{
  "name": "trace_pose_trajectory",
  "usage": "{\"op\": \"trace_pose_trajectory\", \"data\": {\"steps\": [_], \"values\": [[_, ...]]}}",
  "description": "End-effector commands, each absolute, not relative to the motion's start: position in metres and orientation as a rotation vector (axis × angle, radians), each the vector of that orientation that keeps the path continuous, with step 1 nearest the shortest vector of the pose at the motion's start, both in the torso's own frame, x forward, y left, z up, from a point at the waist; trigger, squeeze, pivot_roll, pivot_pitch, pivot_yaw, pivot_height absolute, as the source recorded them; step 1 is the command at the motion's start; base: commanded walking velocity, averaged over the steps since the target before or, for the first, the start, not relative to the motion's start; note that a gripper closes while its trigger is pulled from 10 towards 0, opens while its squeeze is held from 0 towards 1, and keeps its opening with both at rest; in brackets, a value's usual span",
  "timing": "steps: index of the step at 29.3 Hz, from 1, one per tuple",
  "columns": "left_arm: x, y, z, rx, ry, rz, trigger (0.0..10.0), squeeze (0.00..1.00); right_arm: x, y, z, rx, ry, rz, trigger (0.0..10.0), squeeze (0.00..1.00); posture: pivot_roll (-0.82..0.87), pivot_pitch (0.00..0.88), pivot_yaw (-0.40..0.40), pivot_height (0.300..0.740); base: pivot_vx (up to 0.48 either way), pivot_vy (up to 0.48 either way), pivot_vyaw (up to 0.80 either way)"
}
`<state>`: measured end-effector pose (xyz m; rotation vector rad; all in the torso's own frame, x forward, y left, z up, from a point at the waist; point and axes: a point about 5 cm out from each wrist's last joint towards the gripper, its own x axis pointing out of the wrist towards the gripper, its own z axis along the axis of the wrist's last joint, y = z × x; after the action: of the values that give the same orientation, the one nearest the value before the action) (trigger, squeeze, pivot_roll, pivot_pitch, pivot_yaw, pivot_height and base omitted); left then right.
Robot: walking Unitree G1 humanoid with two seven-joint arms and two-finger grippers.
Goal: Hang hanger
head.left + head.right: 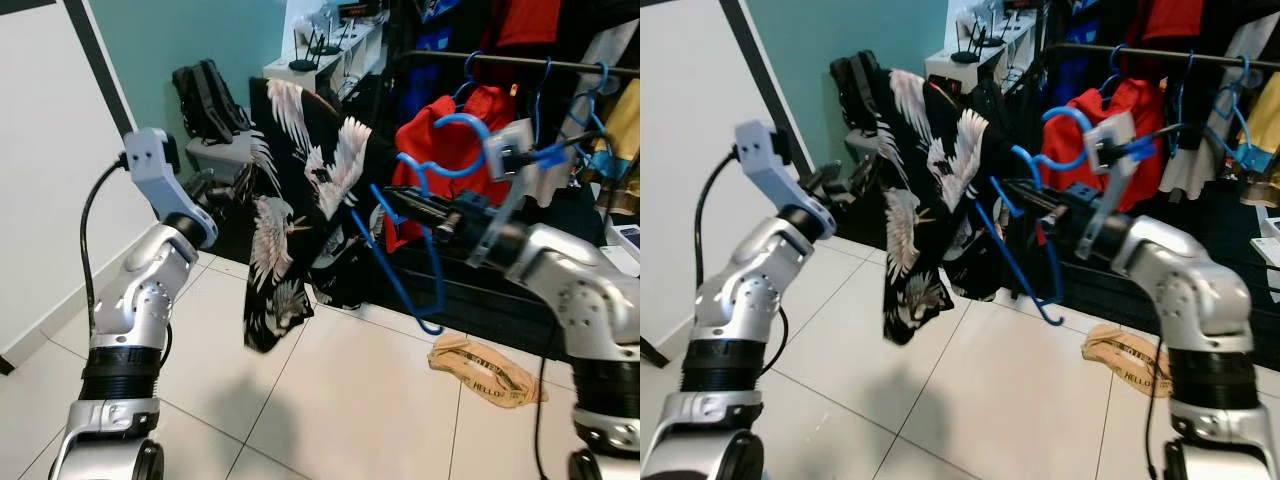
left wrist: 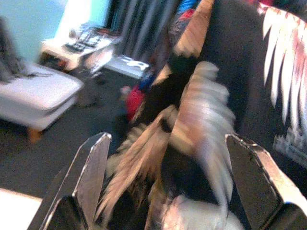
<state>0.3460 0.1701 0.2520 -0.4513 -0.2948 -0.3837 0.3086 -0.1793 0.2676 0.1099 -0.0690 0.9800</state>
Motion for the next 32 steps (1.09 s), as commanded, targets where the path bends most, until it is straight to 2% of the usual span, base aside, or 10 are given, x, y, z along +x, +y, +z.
{"op": "trace_pose_trajectory", "data": {"steps": [1,7,9,14,17,21,29,30,32], "values": [[0.34,0.176,0.261,-0.507,-0.33,-0.456,10.0,0.0,0.301,-0.182,0.274,0.109,-0.1,1.044,10.0,0.0,-0.03,0.025,0.023,0.74,0.0,0.0,0.0],[0.325,0.186,0.277,-0.577,-0.396,-0.629,10.0,0.0,0.288,-0.188,0.281,0.098,-0.12,1.176,10.0,0.0,-0.02,0.027,0.019,0.74,0.0,0.0,0.0],[0.325,0.186,0.277,-0.577,-0.396,-0.629,10.0,0.0,0.288,-0.188,0.281,0.098,-0.12,1.176,10.0,0.0,-0.02,0.027,0.019,0.74,0.0,0.0,0.0],[0.309,0.178,0.281,-0.567,-0.399,-0.797,10.0,0.0,0.29,-0.19,0.28,0.091,-0.121,1.175,10.0,0.0,-0.02,0.027,0.024,0.74,0.0,0.0,0.0],[0.306,0.176,0.281,-0.567,-0.391,-0.838,10.0,0.0,0.29,-0.19,0.281,0.094,-0.128,1.172,10.0,0.0,-0.02,0.027,0.024,0.74,0.0,0.0,0.0],[0.296,0.169,0.271,-0.515,-0.332,-0.956,10.0,0.0,0.284,-0.193,0.286,0.1,-0.148,1.216,10.0,0.0,-0.03,0.029,0.03,0.74,0.0,0.0,0.0],[0.291,0.177,0.266,-0.471,-0.292,-1.003,10.0,0.0,0.279,-0.201,0.29,0.102,-0.165,1.231,10.0,0.0,-0.03,0.03,0.032,0.74,0.0,0.0,0.0],[0.289,0.179,0.264,-0.452,-0.28,-1.013,3.0,0.0,0.276,-0.202,0.292,0.108,-0.171,1.254,10.0,0.0,-0.03,0.027,0.036,0.74,0.0,0.0,0.0],[0.287,0.181,0.262,-0.436,-0.268,-1.032,0.0,0.0,0.271,-0.202,0.295,0.111,-0.18,1.284,10.0,0.0,-0.03,0.027,0.036,0.74,0.0,0.0,0.0]]}}
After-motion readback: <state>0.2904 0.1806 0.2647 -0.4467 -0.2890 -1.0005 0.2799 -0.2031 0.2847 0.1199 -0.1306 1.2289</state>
